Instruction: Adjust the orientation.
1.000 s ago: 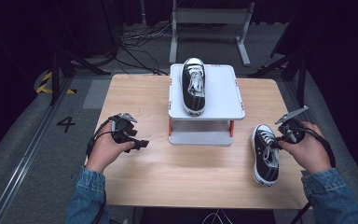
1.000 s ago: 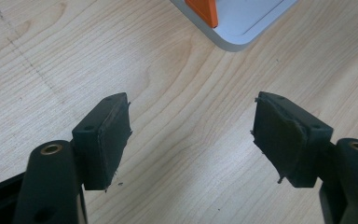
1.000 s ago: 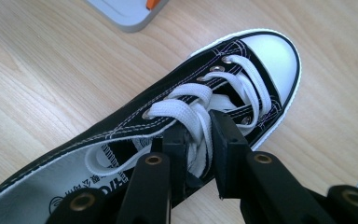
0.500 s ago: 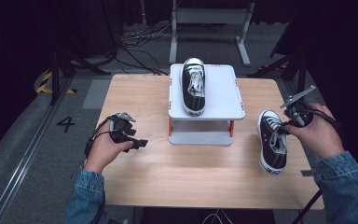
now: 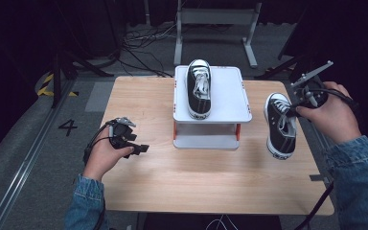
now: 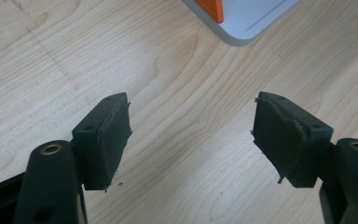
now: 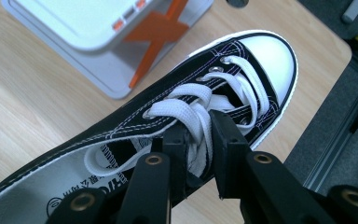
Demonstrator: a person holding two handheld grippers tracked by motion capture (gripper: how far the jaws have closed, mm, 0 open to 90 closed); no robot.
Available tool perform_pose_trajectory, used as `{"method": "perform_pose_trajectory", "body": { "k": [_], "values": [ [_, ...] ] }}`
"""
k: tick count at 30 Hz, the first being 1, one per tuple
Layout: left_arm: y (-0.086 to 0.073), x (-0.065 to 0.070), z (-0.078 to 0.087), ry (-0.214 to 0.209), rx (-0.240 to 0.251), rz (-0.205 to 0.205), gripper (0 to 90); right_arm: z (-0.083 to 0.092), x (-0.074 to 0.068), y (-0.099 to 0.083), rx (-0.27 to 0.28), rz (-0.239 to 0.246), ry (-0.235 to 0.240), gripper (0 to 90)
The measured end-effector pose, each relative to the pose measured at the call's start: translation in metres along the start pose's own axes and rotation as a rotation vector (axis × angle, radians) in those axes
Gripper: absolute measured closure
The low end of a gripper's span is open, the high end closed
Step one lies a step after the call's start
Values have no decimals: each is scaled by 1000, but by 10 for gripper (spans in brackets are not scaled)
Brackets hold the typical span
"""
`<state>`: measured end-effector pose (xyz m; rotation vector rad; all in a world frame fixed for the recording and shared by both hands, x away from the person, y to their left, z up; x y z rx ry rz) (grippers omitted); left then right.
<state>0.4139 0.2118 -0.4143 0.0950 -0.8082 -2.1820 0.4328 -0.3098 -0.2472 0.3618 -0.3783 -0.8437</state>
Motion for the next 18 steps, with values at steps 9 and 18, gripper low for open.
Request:
{"method": "perform_pose_trajectory", "body": {
  "k": [9,18],
  "values": [
    [-12,-2,9,14,0,17,283,8,-4,42,40,29,2,780],
    [-23,-4,15,25,8,48,284,3,-12,85,73,63,3,780]
  ]
}}
Point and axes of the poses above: each handheld gripper's, and its own axes: z roughly backward along the jaws, y roughly out of its top, x roughly to its right, the point moved 1 cm from there along -z, roughly forward along the jaws, and after that the axes turned 2 degrees about -y, right-handed, at the moved point
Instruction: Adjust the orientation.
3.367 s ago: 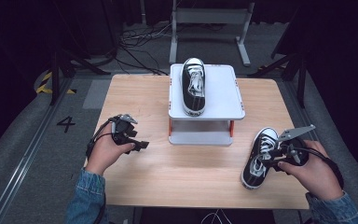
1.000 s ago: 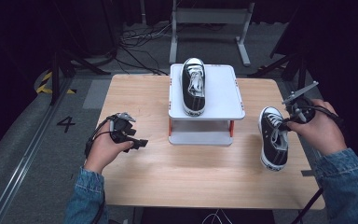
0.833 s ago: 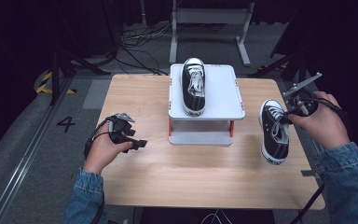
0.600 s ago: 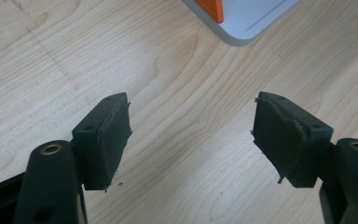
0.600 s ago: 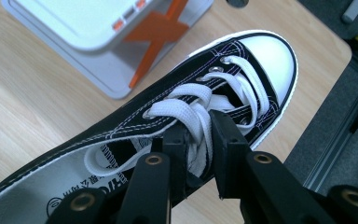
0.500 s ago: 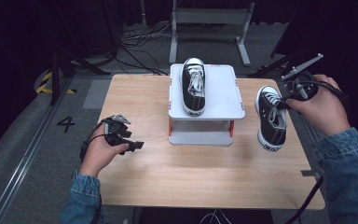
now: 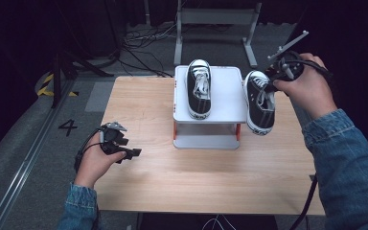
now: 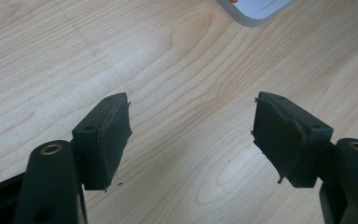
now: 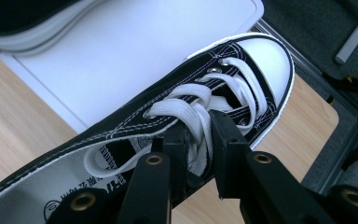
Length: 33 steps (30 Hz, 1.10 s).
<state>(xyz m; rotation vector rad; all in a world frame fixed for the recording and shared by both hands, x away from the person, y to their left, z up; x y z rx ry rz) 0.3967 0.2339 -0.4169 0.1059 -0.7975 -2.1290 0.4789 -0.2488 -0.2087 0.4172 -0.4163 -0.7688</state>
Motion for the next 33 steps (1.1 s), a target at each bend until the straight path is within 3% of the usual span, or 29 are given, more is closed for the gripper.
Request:
{"method": "perform_pose_trajectory", "body": {
  "k": [14,19,26,33],
  "values": [
    [-9,-4,7,6,7,22,284,-34,-11,47,26,30,16,782],
    [-7,-5,6,6,2,10,284,-42,-14,62,41,45,15,782],
    [-4,-7,2,-4,1,9,284,-54,-16,72,44,62,23,782],
    [-2,-8,-3,-16,-5,13,284,-71,-22,80,47,82,1,781]
  ]
}}
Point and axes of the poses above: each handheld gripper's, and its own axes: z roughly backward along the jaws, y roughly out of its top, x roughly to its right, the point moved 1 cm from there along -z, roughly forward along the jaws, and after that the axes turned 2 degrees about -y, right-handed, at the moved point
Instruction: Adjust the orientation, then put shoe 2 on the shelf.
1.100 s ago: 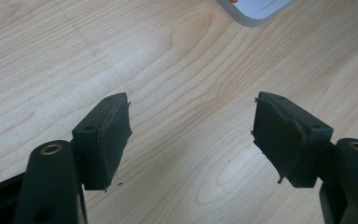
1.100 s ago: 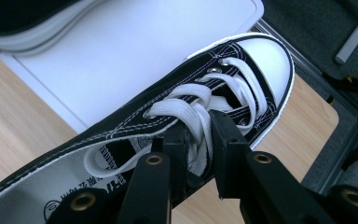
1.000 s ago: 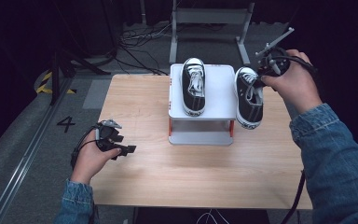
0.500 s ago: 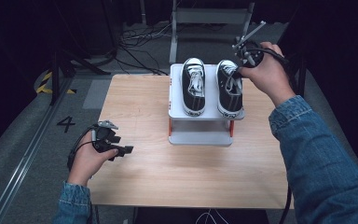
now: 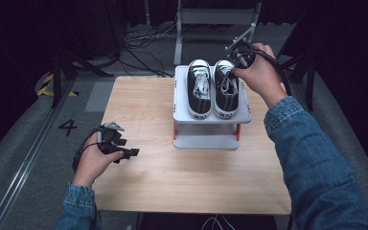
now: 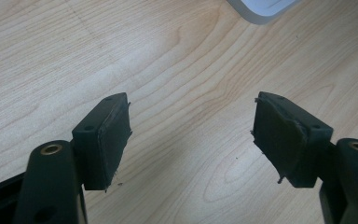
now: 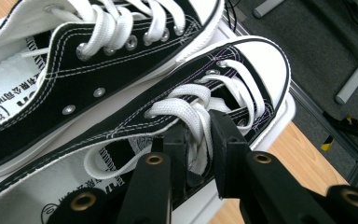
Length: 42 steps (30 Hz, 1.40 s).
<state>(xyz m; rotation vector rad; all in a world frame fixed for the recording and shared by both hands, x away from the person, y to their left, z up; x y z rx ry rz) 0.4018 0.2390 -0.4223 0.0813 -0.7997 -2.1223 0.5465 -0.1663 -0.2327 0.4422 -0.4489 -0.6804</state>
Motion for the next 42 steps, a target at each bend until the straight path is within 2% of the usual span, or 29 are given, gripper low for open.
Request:
{"method": "perform_pose_trajectory", "body": {
  "k": [3,4,6,8,10,13,14,21,24,27,28,30,42],
  "values": [
    [0,-1,-1,-6,-5,1,283,-3,-3,0,-6,-11,-5,775],
    [0,-2,-2,-2,-2,-5,284,-5,-4,-1,2,-41,25,754],
    [0,-2,-3,-3,-4,1,283,-5,-4,-4,19,-73,49,657],
    [0,-1,-2,-5,-2,-2,283,-3,-4,-6,29,-74,51,625],
    [0,1,-2,-4,-3,-6,284,6,-2,-9,65,-73,56,555],
    [0,2,-1,-1,-1,-6,283,21,0,-16,121,-85,66,530],
    [-1,3,-1,-2,-2,-4,284,28,0,-20,153,-95,83,529],
    [-10,3,9,17,2,8,284,53,-1,-46,197,-93,84,520],
    [-17,2,15,40,16,31,283,60,-1,-66,209,-100,87,506],
    [-22,2,18,44,13,36,283,64,1,-93,228,-107,82,474],
    [-23,2,19,46,18,42,283,64,1,-93,228,-107,82,474],
    [-24,3,20,46,11,44,284,65,3,-108,234,-115,75,460],
    [-19,4,13,46,0,33,284,52,19,-200,196,-196,43,396]
  ]
}}
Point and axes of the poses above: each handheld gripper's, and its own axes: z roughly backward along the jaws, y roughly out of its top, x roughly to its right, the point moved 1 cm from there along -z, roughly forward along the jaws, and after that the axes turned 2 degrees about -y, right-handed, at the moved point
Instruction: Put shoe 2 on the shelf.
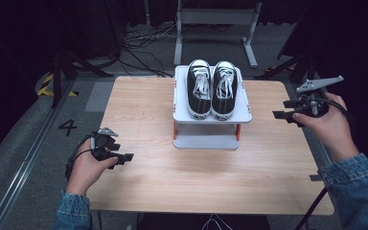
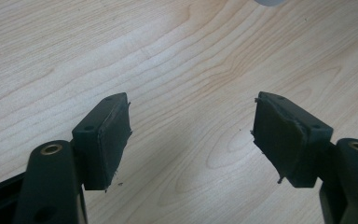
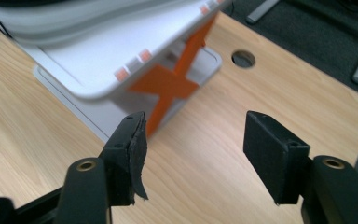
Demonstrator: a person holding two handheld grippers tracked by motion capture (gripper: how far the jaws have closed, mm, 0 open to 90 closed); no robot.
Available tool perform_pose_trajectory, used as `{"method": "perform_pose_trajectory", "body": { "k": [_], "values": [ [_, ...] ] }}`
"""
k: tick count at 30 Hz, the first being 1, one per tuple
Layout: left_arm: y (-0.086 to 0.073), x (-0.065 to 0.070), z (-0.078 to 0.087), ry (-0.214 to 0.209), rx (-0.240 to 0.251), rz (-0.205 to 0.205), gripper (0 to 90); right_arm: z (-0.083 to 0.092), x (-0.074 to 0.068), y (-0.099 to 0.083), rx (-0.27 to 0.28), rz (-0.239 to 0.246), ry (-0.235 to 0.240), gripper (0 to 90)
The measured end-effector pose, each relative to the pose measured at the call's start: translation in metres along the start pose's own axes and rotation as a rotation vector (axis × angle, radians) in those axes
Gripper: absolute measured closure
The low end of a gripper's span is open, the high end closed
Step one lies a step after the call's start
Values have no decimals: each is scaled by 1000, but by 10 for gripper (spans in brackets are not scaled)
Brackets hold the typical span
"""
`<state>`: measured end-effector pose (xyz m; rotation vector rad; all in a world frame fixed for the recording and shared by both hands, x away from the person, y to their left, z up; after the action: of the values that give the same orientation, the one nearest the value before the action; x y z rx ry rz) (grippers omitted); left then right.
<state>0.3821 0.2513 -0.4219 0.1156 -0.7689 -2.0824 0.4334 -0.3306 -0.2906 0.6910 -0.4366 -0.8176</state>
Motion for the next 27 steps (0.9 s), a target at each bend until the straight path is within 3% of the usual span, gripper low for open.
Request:
{"method": "perform_pose_trajectory", "body": {
  "k": [10,17,27],
  "values": [
    [6,1,-12,-23,-34,-16,284,-12,14,-63,-15,-36,-39,365],
    [5,1,-15,-15,-42,-22,284,-26,20,-107,-38,-93,-49,359],
    [5,3,-21,-19,-65,-21,282,-50,18,-149,-10,-175,-48,357]
  ]
}}
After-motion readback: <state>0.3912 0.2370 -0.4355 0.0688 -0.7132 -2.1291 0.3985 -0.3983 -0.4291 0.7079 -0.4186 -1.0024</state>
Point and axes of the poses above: each handheld gripper's, and its own axes: z roughly backward along the jaws, y roughly out of its top, x roughly to its right, the point moved 1 cm from there along -z, roughly forward along the jaws, and after that the axes turned 2 degrees about -y, right-handed, at the moved point
